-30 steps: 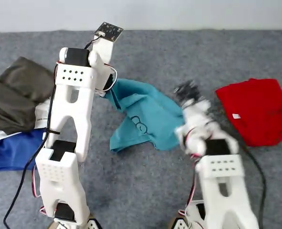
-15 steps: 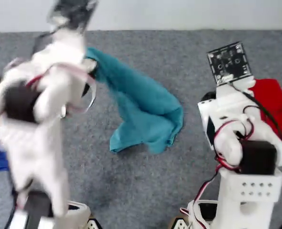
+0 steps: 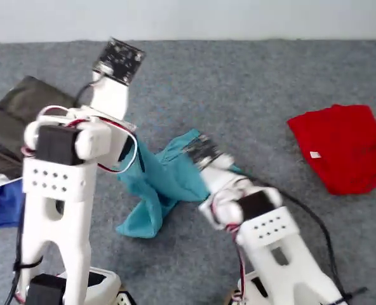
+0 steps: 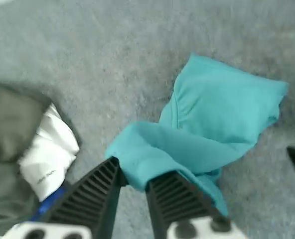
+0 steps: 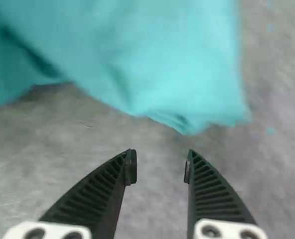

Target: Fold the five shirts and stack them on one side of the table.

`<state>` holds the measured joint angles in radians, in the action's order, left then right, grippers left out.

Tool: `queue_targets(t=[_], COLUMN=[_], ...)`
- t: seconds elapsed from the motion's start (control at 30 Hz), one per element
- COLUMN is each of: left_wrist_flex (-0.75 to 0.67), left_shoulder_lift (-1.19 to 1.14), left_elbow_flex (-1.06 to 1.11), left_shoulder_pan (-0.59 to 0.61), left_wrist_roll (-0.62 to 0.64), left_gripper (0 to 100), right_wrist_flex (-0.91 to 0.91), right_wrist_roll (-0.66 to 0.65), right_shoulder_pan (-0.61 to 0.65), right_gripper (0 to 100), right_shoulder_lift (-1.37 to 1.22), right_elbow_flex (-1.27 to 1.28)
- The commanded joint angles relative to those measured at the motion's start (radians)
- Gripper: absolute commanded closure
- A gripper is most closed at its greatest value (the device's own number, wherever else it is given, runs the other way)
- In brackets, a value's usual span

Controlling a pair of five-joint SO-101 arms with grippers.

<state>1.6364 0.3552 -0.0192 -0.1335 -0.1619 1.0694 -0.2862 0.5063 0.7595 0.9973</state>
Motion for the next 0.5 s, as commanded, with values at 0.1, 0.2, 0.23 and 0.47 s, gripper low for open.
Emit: queue_targets(t=[0.1,0.2,0.23,0.47], left_wrist_flex=[-0.295,-0.394,-0.42,-0.474], left_shoulder_lift=[0.002,0.002,0.002,0.0], left_elbow_flex=[0.05,0.045,0.045,-0.033], left_shoulder_pan=[0.032,0.052,0.046,-0.157], left_wrist_roll=[0.003,0.005,0.005,0.011], left_gripper=[99,99,99,99], right_wrist_flex=[-0.058,-0.099,-0.111,-0.108], right_wrist_roll=[0.011,0.011,0.011,0.009], right_shoulder_pan=[0.222,0.277,0.292,0.341], right_gripper=[82.7,82.7,82.7,82.7], right_shoulder_lift=[0.008,0.007,-0.002,-0.257], right_elbow_flex=[-0.011,-0.018,-0.026,-0.173])
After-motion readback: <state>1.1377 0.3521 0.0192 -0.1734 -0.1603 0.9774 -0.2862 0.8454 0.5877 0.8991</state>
